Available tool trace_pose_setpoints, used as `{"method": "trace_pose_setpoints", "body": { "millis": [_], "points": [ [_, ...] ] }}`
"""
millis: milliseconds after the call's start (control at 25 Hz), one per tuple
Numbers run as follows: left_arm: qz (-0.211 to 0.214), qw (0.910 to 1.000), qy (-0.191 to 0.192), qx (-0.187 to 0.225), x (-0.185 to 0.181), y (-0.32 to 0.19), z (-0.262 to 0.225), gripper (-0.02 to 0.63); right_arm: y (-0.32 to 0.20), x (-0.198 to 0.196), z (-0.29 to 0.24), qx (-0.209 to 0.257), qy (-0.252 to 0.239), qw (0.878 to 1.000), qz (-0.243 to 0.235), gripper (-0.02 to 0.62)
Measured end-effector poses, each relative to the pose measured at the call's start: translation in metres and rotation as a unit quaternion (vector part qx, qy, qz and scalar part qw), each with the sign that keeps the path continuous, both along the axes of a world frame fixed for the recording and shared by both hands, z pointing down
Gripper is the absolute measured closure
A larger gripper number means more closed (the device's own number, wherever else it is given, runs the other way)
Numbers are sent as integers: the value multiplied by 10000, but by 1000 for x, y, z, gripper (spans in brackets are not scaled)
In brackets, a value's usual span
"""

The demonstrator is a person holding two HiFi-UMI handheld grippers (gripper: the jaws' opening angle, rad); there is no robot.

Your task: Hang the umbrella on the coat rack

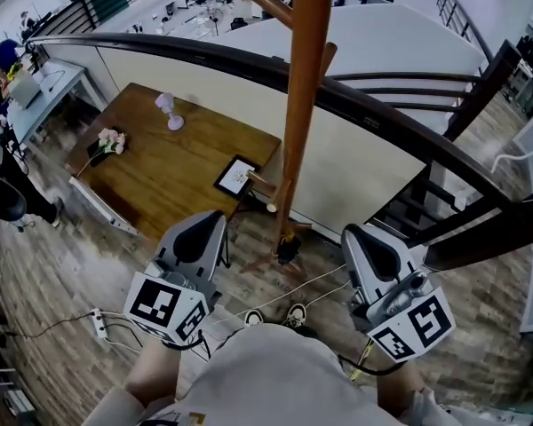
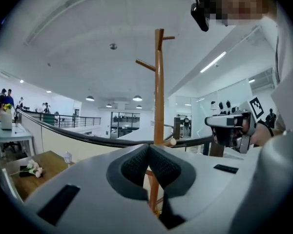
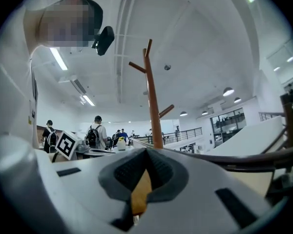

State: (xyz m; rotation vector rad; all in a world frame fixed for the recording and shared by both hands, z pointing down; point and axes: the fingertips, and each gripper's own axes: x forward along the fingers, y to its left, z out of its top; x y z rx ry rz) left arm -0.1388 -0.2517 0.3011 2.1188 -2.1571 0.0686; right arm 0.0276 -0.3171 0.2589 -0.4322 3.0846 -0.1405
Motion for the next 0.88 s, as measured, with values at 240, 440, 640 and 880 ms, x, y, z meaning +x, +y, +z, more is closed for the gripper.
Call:
{"method": "trace_pose_setpoints", "body": {
  "millis": [240, 440, 640, 880],
  "points": [
    [24, 9999, -137, -56, 2, 6, -4, 603, 3, -9, -5, -52, -13, 9999, -120, 591],
    [34, 9999, -128, 39, 3, 6, -11, 603, 1, -11, -8, 158, 124, 9998, -20, 591],
    [126, 9997, -206, 49, 4, 3, -15, 603, -5, -12, -11, 238, 143, 9996, 22, 591],
    [181, 9995, -248, 71, 5, -6, -21, 603, -10, -12, -5, 140, 238, 9996, -4, 591]
  ]
}}
